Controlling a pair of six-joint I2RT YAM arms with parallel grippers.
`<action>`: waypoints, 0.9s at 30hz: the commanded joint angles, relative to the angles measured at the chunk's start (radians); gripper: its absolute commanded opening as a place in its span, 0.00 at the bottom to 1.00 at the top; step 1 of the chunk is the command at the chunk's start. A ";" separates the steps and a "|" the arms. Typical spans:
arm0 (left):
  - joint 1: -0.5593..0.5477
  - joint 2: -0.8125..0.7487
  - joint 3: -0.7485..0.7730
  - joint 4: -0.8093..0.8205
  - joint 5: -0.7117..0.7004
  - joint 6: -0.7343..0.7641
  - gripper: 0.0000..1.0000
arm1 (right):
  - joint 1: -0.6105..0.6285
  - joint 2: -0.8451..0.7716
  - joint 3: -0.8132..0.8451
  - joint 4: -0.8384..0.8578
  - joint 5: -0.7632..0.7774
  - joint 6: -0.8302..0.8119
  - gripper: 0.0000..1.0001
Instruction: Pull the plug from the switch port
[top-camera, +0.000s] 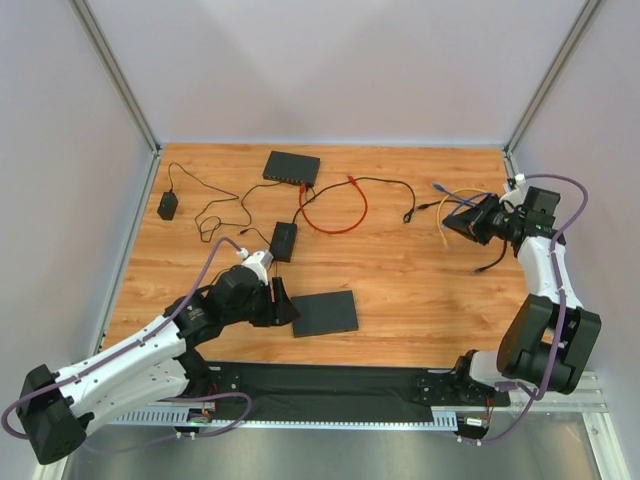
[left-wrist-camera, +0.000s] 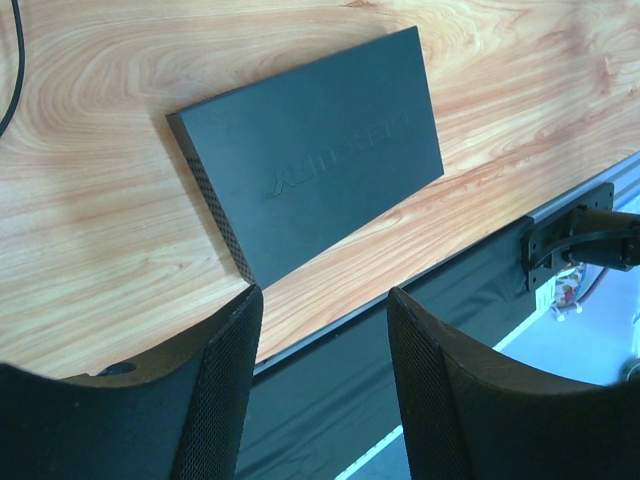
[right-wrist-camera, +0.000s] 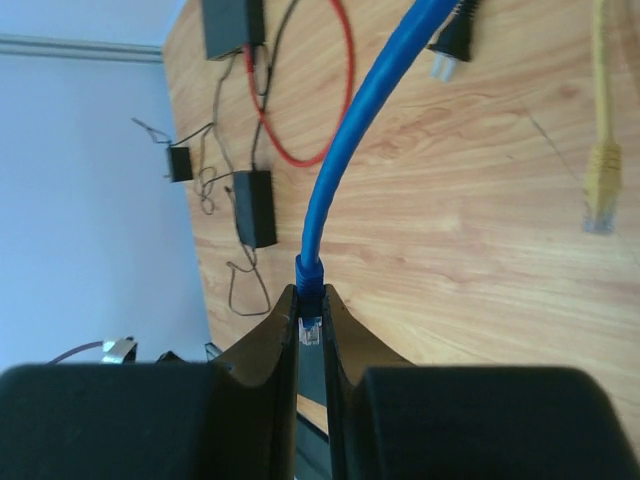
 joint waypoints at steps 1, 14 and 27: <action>-0.003 -0.005 -0.005 0.034 0.019 0.009 0.61 | -0.003 -0.021 0.037 -0.179 0.136 -0.098 0.02; -0.003 -0.008 -0.027 0.037 0.022 0.018 0.61 | -0.003 -0.051 -0.038 -0.306 0.533 -0.175 0.15; -0.003 -0.013 -0.019 0.032 0.011 0.015 0.61 | 0.043 -0.013 -0.088 -0.237 0.453 -0.169 0.13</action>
